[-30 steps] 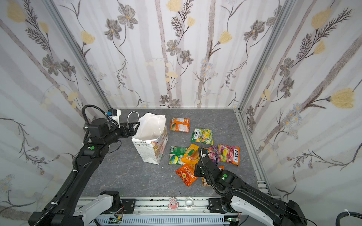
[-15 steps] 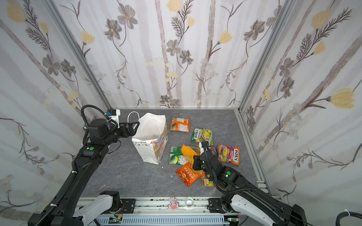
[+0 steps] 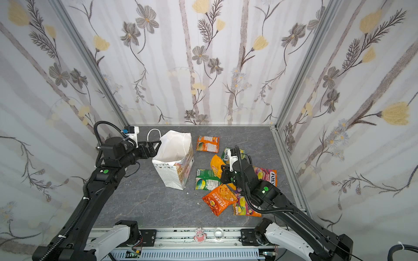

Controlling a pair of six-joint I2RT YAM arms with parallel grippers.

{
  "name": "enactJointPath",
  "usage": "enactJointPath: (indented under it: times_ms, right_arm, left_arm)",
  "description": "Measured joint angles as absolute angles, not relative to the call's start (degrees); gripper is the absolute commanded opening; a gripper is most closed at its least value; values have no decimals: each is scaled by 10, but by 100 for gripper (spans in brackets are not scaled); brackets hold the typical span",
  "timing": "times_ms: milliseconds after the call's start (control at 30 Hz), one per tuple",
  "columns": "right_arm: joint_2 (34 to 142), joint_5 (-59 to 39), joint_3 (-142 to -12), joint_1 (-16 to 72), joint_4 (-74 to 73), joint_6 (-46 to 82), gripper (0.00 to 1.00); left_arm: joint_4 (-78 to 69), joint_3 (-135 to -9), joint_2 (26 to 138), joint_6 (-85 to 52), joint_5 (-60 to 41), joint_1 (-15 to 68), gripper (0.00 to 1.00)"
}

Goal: Place the snacks into the paper bag

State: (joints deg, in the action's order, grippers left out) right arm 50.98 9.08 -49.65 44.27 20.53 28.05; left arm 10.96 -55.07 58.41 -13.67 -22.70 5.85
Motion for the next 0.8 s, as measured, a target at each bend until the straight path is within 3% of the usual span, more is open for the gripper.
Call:
enactJointPath:
  times_ms: [433,800]
  right_arm:
    - [585,72,-676,453,273,203,0]
    - [652,60,-840,531,327,160,0]
  left_arm:
    - [113,-552,589,-135,-227,58,100]
    - [114,-555,592,-135,-227,58,100]
